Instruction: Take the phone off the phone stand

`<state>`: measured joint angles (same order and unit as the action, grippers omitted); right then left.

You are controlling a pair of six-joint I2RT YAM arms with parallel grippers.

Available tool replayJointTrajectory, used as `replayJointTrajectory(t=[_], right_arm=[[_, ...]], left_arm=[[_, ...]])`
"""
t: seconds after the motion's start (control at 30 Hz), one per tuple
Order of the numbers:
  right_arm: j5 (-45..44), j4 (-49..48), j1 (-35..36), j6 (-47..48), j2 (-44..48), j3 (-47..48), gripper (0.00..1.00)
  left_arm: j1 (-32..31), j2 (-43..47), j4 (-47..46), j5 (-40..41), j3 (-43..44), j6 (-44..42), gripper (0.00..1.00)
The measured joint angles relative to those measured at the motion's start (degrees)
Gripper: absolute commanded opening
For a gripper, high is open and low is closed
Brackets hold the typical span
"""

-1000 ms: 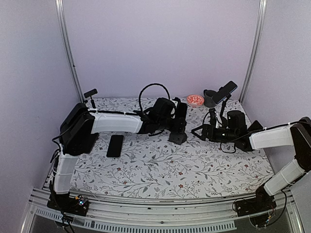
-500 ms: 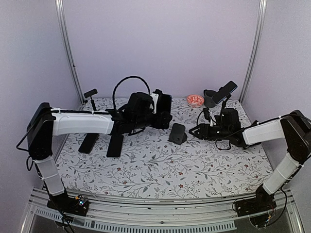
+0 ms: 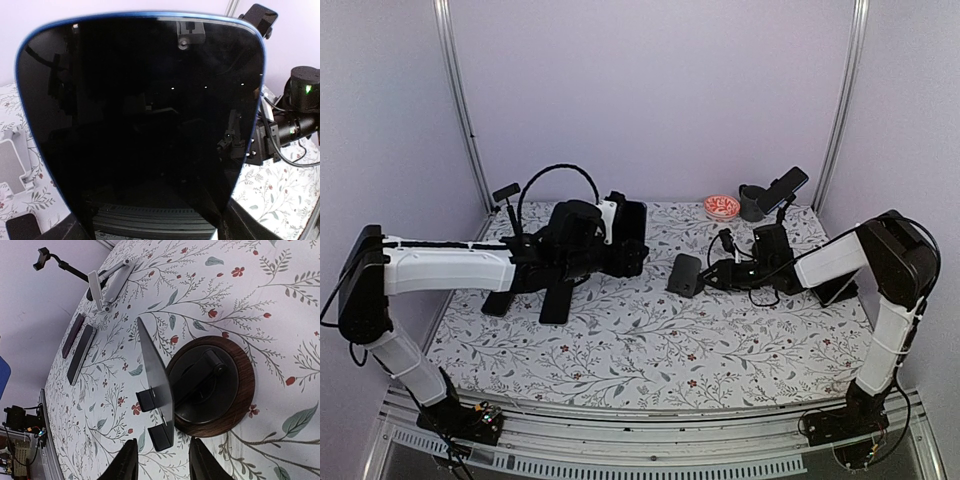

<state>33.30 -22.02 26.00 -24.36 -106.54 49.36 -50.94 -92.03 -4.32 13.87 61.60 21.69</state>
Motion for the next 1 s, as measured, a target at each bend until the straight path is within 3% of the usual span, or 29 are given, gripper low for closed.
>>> replayJointTrajectory(t=[0.2,0.37,0.73,1.0], right_arm=[[1.6,0.2,0.1,1.7,-4.5,3.7,0.22],[2.9,0.2,0.1,3.4,-7.4,6.5,0.0],[12.2,-0.6,0.2,7.8,-16.2,17.0,0.0],[17.9,5.1,0.7,10.3,-27.3,34.5,0.0]], left_arm=[[0.0,5.0,0.1,1.1,-5.0,0.2,0.58],[0.1,9.5,0.2,2.3,-9.6,1.1,0.58],[2.2,15.8,0.3,3.7,-15.1,2.6,0.57],[3.5,18.2,0.9,3.9,-17.2,3.2,0.57]])
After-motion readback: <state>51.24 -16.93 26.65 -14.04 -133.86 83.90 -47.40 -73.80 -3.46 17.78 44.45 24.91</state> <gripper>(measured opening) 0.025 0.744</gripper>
